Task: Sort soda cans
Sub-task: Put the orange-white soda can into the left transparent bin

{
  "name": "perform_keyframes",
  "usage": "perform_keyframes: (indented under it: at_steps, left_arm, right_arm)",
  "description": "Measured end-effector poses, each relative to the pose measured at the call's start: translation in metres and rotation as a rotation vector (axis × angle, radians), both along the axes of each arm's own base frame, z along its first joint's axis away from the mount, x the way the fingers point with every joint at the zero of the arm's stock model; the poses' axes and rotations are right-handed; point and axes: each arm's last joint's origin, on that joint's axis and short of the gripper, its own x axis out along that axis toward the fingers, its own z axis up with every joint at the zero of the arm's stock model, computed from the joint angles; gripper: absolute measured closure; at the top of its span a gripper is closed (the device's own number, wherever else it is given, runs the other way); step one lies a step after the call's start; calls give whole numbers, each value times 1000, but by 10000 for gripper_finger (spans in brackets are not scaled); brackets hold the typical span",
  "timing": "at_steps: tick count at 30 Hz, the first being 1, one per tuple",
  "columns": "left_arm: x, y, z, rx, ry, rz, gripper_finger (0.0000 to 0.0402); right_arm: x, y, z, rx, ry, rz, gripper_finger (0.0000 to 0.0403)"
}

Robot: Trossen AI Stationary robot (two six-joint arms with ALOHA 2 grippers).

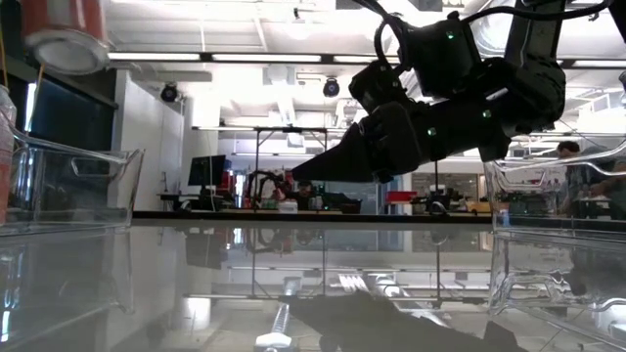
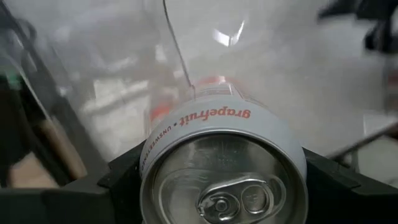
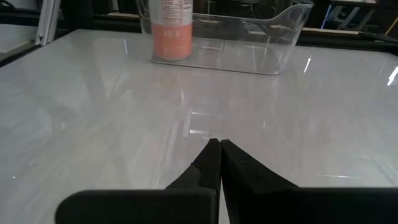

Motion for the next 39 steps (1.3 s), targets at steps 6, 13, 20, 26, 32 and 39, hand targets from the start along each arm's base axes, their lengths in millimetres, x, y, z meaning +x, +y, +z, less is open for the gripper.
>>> perform_keyframes:
  at_steps: [6, 13, 20, 26, 32, 39]
  left_arm:
    - [0, 25, 4, 288, -74, 78, 114]
    - [19, 52, -6, 253, 68, -132, 114]
    - [36, 53, -17, 157, 116, -451, 114]
    - [37, 49, -18, 218, 125, -712, 114]
    - [37, 31, -19, 141, 85, -860, 114]
    - [25, -5, -14, 29, 54, -828, 114]
  right_arm:
    - [0, 1, 0, 7, -1, 1, 403]
    - [0, 1, 0, 24, 1, -3, 403]
    - [-1, 5, 0, 26, 1, 9, 403]
    - [-1, 11, 0, 27, 2, 27, 403]
    - [-2, 16, 0, 32, 2, 32, 403]
    - [-2, 16, 0, 46, 3, 25, 403]
